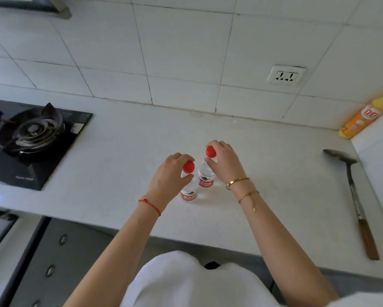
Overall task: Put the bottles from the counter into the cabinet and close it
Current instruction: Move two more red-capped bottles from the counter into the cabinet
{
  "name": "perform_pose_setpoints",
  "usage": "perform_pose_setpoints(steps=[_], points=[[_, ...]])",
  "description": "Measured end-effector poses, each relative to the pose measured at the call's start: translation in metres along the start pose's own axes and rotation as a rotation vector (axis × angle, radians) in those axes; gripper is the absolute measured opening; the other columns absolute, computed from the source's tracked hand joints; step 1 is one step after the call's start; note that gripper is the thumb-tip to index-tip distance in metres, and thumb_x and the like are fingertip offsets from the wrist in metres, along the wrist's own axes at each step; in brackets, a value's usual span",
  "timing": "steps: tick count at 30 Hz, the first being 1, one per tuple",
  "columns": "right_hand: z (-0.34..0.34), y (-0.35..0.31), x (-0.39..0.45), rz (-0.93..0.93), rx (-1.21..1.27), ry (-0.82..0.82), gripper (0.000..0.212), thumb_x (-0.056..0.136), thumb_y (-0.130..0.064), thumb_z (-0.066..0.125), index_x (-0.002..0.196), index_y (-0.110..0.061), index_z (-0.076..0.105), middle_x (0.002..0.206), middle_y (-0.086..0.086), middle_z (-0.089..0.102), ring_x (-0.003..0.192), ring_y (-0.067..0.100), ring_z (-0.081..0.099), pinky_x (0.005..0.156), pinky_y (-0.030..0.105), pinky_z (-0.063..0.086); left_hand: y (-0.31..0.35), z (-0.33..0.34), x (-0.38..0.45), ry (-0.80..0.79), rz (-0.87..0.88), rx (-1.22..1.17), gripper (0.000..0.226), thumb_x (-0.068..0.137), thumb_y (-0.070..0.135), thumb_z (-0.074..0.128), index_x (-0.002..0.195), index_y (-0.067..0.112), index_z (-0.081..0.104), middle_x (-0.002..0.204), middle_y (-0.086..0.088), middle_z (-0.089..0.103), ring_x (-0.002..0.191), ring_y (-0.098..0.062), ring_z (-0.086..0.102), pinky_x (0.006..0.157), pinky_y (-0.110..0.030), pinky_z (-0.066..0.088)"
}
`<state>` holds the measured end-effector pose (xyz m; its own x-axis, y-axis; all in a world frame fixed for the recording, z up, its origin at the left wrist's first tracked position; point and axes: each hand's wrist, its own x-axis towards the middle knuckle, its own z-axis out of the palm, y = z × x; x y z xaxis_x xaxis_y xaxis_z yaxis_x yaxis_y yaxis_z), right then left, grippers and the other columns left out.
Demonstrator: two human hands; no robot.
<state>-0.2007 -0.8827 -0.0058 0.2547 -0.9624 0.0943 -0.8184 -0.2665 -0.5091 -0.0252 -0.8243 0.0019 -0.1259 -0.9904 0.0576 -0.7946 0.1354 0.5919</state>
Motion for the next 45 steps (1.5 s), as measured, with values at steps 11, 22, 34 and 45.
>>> perform_pose_setpoints(steps=[11,22,34,45], points=[[-0.008,-0.021,-0.015,-0.129,0.217,0.223,0.027,0.081,-0.006,0.065,0.107,-0.012,0.061,0.106,0.004,0.057,0.08,0.013,0.05,0.076,0.022,0.043,0.001,-0.003,-0.041,0.187,-0.112,-0.046,0.031,0.077,0.007,0.07,0.106,0.016,0.065,0.092,0.003,0.06,0.07,-0.013,0.053,0.069,-0.021,0.043],[0.017,-0.107,-0.052,-0.402,0.297,0.024,0.032,0.082,-0.008,0.068,0.112,-0.014,0.062,0.109,0.003,0.059,0.089,0.013,0.056,0.08,0.023,0.05,-0.014,-0.054,-0.173,0.484,-0.414,-0.048,0.033,0.08,0.011,0.073,0.111,0.022,0.064,0.1,0.01,0.063,0.077,-0.003,0.057,0.071,-0.012,0.047],[0.111,-0.267,-0.171,-0.736,0.354,-0.351,0.036,0.082,-0.012,0.072,0.115,-0.014,0.059,0.111,0.003,0.061,0.095,0.008,0.054,0.09,0.02,0.049,-0.058,-0.109,-0.393,0.805,-0.742,0.069,0.033,0.077,0.009,0.076,0.107,0.019,0.067,0.103,0.006,0.067,0.075,-0.01,0.057,0.07,-0.005,0.039],[0.216,-0.421,-0.324,-0.809,0.434,-0.538,0.035,0.082,-0.011,0.072,0.115,-0.012,0.058,0.111,0.002,0.061,0.095,0.009,0.054,0.084,0.003,0.037,-0.121,-0.165,-0.616,0.888,-0.917,0.168,0.034,0.072,0.007,0.077,0.101,0.02,0.066,0.093,0.005,0.065,0.067,-0.012,0.058,0.069,-0.026,0.052]])
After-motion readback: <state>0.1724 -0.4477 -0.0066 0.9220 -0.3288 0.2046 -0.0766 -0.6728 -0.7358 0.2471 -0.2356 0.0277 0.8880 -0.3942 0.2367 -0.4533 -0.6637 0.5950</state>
